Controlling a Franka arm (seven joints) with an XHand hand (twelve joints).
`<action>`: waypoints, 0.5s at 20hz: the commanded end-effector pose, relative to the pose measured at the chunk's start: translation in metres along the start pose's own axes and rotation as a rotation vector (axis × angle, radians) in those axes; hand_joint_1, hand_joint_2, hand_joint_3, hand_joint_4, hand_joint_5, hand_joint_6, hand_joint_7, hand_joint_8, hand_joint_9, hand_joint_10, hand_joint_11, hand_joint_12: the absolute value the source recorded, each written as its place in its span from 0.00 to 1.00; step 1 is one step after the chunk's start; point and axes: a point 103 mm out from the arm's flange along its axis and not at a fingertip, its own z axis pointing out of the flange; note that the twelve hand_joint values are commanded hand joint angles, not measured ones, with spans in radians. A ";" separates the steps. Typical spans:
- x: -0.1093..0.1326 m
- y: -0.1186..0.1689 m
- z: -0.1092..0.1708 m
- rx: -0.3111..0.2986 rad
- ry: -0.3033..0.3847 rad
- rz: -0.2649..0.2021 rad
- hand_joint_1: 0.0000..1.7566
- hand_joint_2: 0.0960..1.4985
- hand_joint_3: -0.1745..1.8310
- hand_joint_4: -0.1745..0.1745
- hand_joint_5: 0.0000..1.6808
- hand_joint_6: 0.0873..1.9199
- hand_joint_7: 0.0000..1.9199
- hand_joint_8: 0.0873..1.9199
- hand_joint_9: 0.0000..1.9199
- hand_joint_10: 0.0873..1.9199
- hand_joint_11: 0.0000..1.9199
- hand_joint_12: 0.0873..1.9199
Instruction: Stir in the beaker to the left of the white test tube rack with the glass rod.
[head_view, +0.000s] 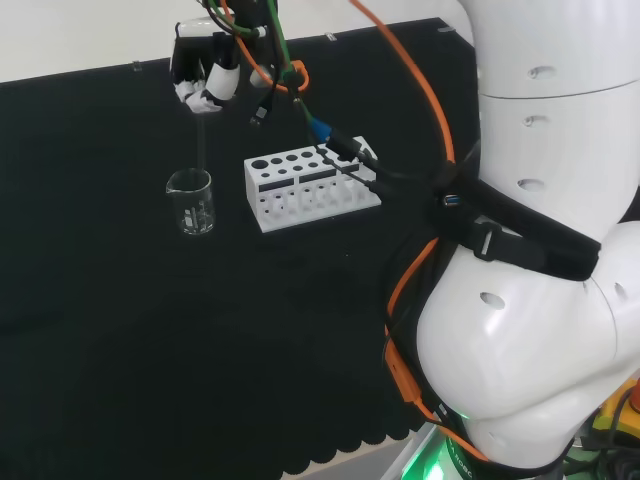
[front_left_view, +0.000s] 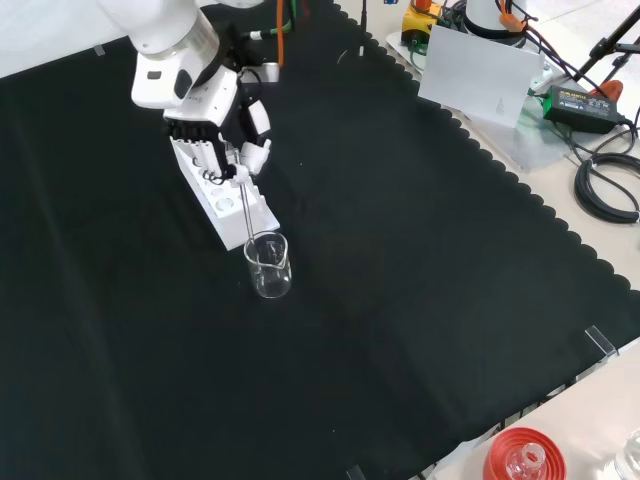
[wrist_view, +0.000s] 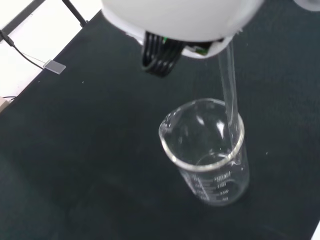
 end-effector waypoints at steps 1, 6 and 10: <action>0.024 -0.010 0.008 -0.006 -0.003 -0.002 0.75 0.34 0.53 0.00 0.66 0.42 0.68 0.48 0.88 0.26 0.84 0.36; 0.043 0.003 0.014 0.000 -0.003 -0.033 0.75 0.34 0.53 0.00 0.66 0.42 0.68 0.48 0.88 0.26 0.84 0.36; 0.047 0.017 0.016 0.006 0.000 -0.055 0.75 0.34 0.53 0.00 0.66 0.42 0.68 0.48 0.88 0.26 0.84 0.36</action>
